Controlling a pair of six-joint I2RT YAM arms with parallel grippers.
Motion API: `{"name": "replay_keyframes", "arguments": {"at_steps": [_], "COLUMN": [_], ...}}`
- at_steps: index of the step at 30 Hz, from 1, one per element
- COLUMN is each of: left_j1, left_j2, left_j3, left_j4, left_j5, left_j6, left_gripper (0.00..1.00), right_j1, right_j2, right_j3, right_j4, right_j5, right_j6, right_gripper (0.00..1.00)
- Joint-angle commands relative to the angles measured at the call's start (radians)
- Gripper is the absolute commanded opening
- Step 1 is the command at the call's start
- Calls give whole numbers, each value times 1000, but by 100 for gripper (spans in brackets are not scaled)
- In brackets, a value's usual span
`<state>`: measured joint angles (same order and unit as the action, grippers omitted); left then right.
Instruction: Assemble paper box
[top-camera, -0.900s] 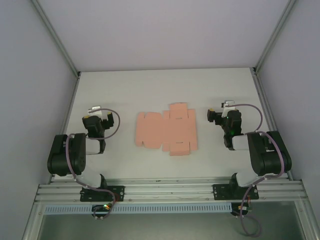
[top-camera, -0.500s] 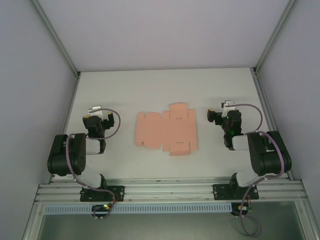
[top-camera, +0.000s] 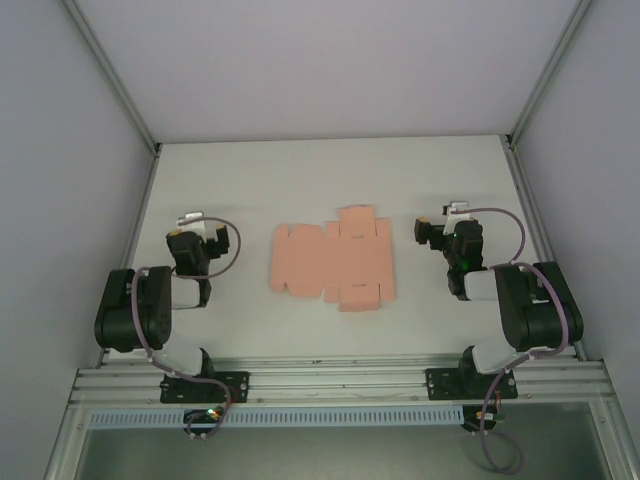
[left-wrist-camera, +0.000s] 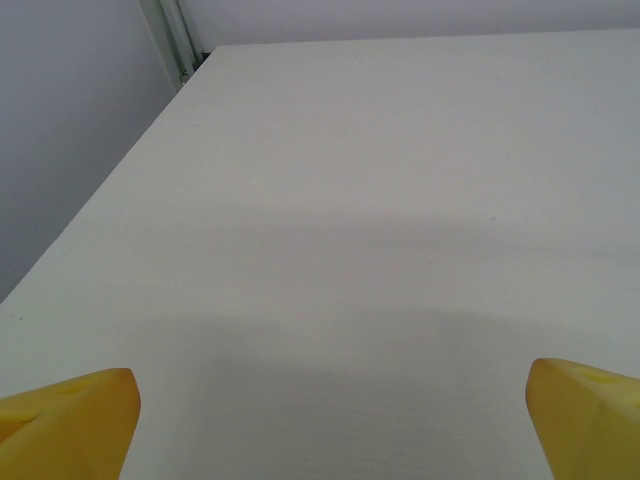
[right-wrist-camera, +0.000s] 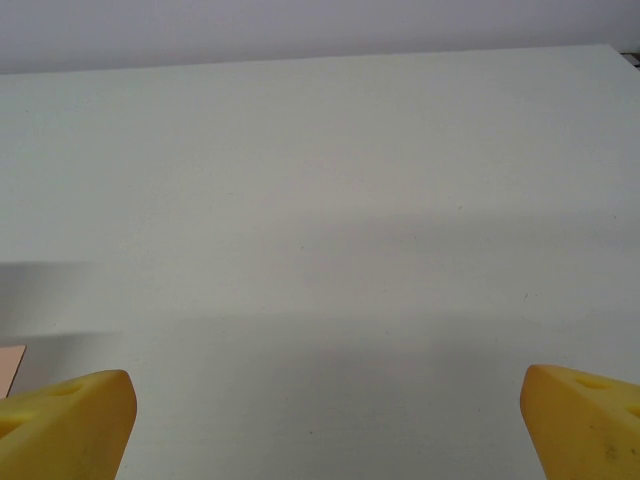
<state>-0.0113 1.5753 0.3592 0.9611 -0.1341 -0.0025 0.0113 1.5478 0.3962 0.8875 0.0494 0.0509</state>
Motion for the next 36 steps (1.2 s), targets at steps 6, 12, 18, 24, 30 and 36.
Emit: {"name": "replay_keyframes", "arguments": {"at_steps": [6, 12, 18, 24, 30, 36], "left_j1": [7, 20, 15, -57, -143, -193], "left_j2": [-9, -143, -416, -542, -484, -239], "left_j3": [23, 35, 84, 181, 232, 317], "left_j4": [-13, -148, -436, -800, -969, -997], "left_j5": [23, -2, -36, 75, 181, 427], "left_j6": [13, -14, -177, -286, -428, -482], "left_gripper": [100, 100, 100, 100, 100, 100], "right_j1": [5, 11, -1, 26, 243, 368], "right_j2": [-5, -145, -390, -479, -433, -234], "right_j3": [5, 39, 51, 190, 233, 290], "right_j4": [15, -174, -317, -684, -780, -769], "right_j5": [5, 80, -20, -232, -235, -336], "right_j6": [-19, -1, 114, 278, 358, 423], "right_gripper": [100, 100, 100, 100, 100, 99]}}
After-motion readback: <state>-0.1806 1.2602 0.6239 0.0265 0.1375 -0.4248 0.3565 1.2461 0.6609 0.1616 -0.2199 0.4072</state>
